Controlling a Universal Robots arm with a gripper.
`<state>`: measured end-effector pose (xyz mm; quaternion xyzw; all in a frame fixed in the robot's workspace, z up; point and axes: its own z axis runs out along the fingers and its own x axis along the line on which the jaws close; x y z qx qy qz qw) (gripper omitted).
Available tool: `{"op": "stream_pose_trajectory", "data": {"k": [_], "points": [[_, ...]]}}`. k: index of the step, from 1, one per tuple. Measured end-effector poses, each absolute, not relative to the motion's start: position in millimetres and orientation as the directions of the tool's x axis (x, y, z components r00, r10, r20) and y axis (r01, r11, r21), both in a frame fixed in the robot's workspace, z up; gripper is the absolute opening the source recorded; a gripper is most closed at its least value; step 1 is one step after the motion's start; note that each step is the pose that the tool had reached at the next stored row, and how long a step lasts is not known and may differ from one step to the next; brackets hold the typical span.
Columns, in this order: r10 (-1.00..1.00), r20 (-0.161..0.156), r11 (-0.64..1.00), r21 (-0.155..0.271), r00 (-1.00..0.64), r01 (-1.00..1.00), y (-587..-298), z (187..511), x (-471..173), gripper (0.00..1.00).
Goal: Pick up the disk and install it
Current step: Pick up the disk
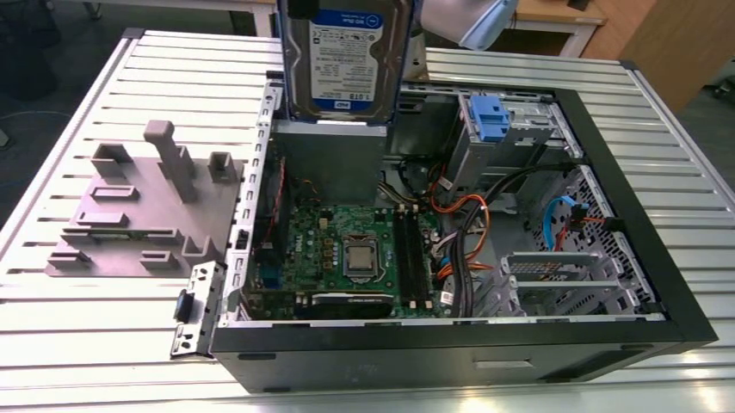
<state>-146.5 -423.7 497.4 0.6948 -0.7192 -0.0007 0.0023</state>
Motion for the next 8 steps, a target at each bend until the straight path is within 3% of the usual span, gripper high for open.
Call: {"op": "stream_pose_trajectory", "data": {"k": [8], "points": [[-0.999,0.002,0.035,0.004,-0.035,-0.999,-423.9,497.3,-143.6,0.36]]}}
